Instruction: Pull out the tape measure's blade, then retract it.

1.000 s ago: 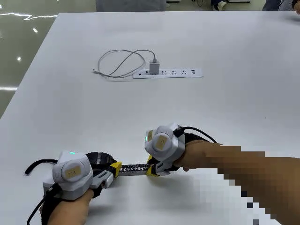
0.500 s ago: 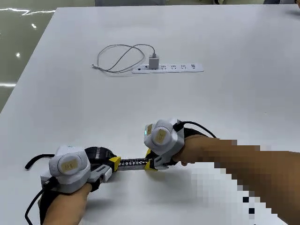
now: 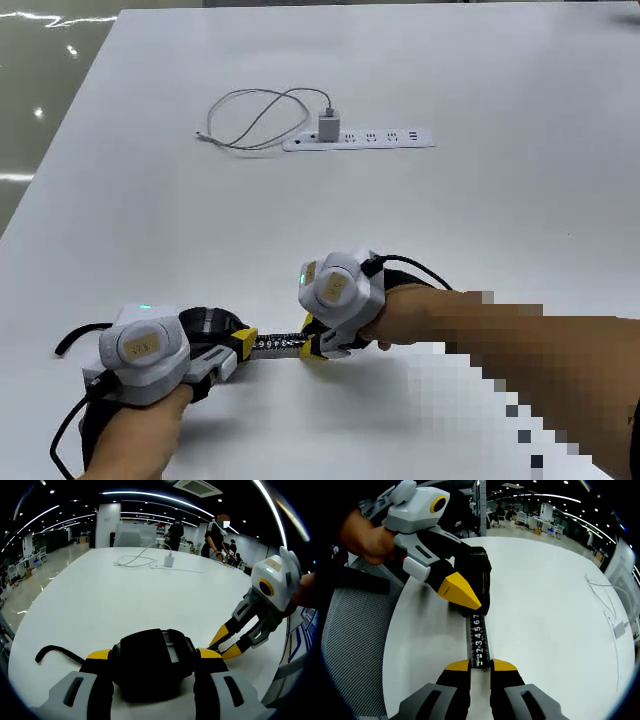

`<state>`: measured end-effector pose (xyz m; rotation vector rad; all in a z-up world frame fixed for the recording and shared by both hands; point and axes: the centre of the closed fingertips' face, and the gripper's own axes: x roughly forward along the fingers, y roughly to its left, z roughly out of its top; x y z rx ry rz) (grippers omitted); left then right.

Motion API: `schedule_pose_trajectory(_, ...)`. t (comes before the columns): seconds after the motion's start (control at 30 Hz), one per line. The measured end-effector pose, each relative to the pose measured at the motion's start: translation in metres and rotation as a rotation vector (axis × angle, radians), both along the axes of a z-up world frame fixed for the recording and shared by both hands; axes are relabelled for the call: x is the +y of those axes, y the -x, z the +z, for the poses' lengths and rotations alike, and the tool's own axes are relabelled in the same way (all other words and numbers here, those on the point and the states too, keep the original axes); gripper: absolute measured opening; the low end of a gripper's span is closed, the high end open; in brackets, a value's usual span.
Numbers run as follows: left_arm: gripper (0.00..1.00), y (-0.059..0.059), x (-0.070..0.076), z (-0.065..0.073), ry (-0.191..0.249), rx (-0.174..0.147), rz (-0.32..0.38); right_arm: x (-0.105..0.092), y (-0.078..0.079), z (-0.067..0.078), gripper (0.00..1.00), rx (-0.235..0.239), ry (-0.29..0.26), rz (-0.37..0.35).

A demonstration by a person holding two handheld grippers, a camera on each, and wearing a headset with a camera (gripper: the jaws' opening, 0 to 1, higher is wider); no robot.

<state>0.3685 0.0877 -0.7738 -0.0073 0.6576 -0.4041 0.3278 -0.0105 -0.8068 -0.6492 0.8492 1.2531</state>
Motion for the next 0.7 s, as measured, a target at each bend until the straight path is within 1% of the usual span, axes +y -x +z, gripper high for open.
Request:
schedule_pose_trajectory(0.1,0.61,0.0,0.0004,0.0003,0.001,0.0,0.0,0.002,-0.0004,0.0002,0.1,0.012,-0.011,-0.023)
schedule_pose_trajectory(0.23,0.61,-0.0011,0.0008,0.0005,0.007,0.002,0.003,0.004,-0.0008,0.0001,0.1,0.004,-0.016,-0.018)
schedule_pose_trajectory(0.4,0.61,-0.0003,0.0007,0.0006,0.006,0.003,0.001,0.006,-0.0011,0.0,0.1,0.013,-0.028,-0.031)
schedule_pose_trajectory(0.6,0.61,-0.001,0.0017,0.0003,0.006,0.001,0.001,0.0063,-0.001,-0.0002,0.1,0.004,-0.026,-0.032)
schedule_pose_trajectory(0.7,0.61,-0.0011,0.0017,0.0005,0.006,0.002,0.0,0.0079,-0.0021,-0.0002,0.1,-0.001,-0.029,-0.044)
